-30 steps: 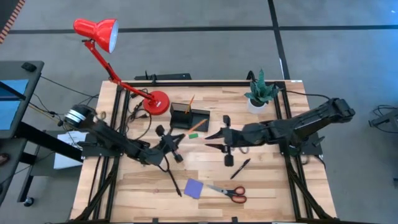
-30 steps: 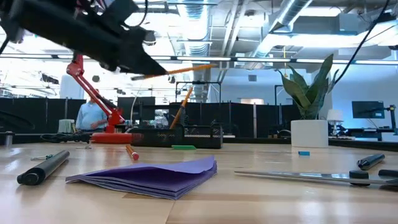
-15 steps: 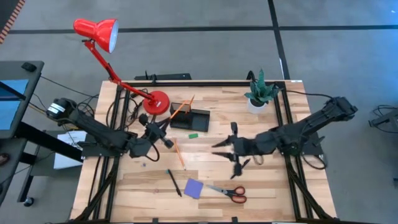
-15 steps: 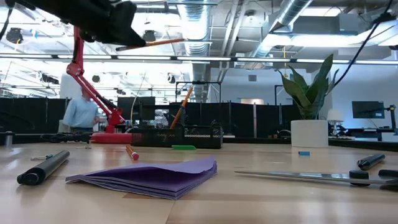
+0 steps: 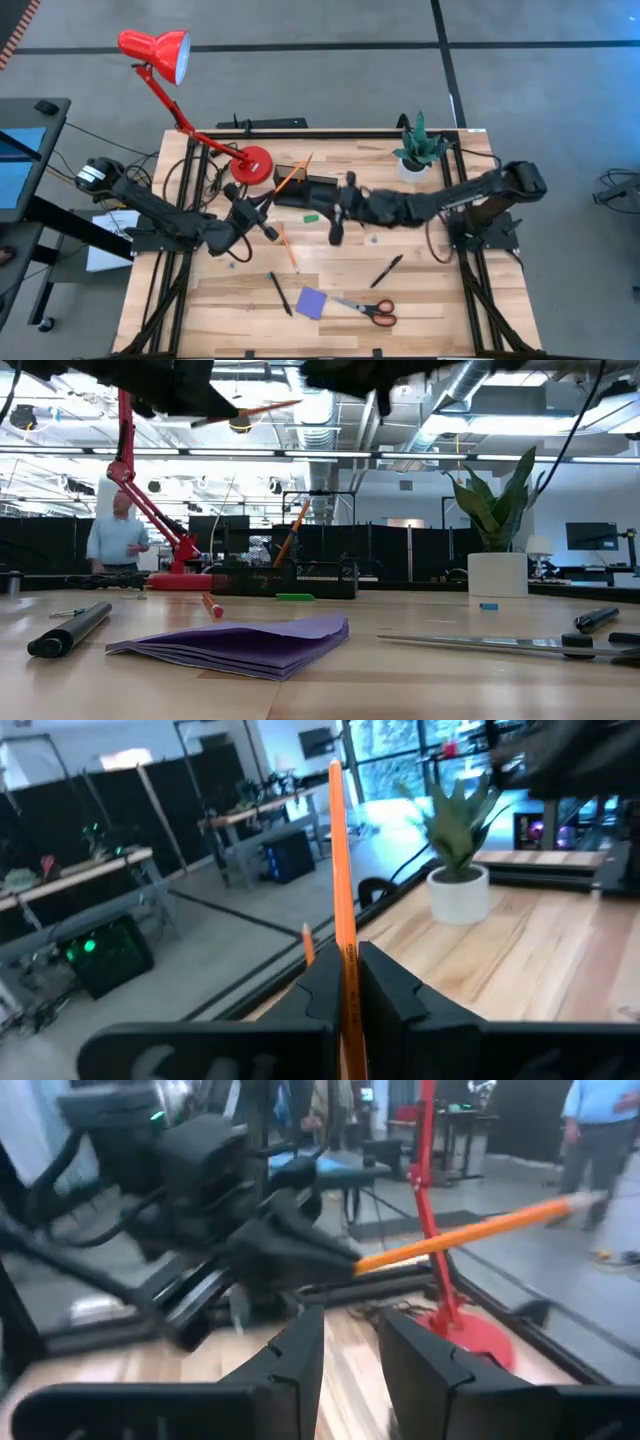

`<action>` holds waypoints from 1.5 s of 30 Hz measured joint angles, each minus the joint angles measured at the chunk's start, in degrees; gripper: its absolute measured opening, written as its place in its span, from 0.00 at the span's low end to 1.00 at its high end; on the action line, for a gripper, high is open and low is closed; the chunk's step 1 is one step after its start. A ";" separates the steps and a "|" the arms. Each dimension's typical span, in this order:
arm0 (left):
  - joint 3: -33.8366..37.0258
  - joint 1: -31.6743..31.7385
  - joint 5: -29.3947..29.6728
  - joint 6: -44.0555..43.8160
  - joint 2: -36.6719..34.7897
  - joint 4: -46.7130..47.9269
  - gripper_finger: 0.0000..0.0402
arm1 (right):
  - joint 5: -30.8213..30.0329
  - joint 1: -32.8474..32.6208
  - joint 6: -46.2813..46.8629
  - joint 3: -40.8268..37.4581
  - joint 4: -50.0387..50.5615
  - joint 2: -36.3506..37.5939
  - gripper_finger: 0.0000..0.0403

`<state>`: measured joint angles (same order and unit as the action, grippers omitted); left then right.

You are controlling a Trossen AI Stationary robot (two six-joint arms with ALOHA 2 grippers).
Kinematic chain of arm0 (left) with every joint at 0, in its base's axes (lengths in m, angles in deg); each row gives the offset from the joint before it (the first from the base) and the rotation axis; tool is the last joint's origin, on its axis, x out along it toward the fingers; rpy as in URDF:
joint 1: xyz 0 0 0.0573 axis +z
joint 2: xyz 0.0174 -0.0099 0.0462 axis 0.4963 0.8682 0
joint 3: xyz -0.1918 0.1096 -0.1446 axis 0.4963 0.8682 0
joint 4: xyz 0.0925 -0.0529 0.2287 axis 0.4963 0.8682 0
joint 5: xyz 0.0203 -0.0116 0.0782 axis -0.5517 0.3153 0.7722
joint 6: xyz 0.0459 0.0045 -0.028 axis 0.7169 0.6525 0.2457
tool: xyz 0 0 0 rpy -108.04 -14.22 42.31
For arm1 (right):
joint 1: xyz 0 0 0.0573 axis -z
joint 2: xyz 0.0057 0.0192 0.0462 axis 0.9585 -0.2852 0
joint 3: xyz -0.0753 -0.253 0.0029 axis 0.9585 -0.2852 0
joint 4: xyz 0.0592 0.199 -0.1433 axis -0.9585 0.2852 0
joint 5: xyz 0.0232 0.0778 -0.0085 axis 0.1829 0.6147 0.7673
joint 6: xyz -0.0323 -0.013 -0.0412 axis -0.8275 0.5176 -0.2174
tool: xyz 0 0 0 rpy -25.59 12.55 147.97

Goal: Pick and place office supplies into organizer
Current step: Put the right yellow pencil into the black desk organizer, then put the bottom yellow pencil into the black desk organizer

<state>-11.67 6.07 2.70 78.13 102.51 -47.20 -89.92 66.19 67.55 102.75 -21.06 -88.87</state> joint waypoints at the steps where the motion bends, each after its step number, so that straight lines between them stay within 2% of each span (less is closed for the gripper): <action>1: -0.02 -0.40 0.37 1.30 0.00 -1.06 0.01 | 2.13 1.80 1.59 0.00 -1.37 -0.56 0.23; 6: -0.02 -2.22 3.53 4.08 0.00 -2.57 0.01 | 9.29 10.00 8.50 -0.46 -3.57 -2.91 0.23; 8: -0.02 -2.75 4.88 4.63 0.00 -2.59 0.01 | 14.00 12.68 10.25 -1.82 -6.09 -2.91 0.23; 13: -0.02 -3.27 7.50 5.48 0.00 -2.76 0.01 | 30.41 18.29 15.23 -6.95 -21.94 -2.78 0.23; 18: -0.02 -3.27 6.46 4.40 0.02 -3.21 0.01 | 38.66 20.69 22.99 -9.51 -36.05 -6.19 0.23; 23: -0.04 -3.21 2.26 4.32 0.02 -5.58 0.00 | 38.60 18.03 23.82 -7.20 -45.25 -14.13 0.23; 28: -0.04 -3.19 2.05 3.61 0.07 -5.69 0.02 | 37.86 17.08 26.27 -0.60 -53.09 -22.09 0.23; 35: -0.04 -3.17 2.65 3.72 0.07 -5.65 0.01 | 39.71 18.54 31.34 7.63 -53.27 -28.03 0.23; 38: -0.04 -3.21 2.88 3.83 0.07 -5.28 0.01 | 42.64 19.14 32.02 7.86 -53.21 -28.81 0.23; 45: -0.04 -5.12 4.02 0.06 0.07 1.57 0.00 | 54.68 20.69 32.64 3.63 -53.27 -25.73 0.23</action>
<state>-11.71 0.95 6.72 78.18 102.58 -45.63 -35.24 86.88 100.19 106.38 -74.33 -114.60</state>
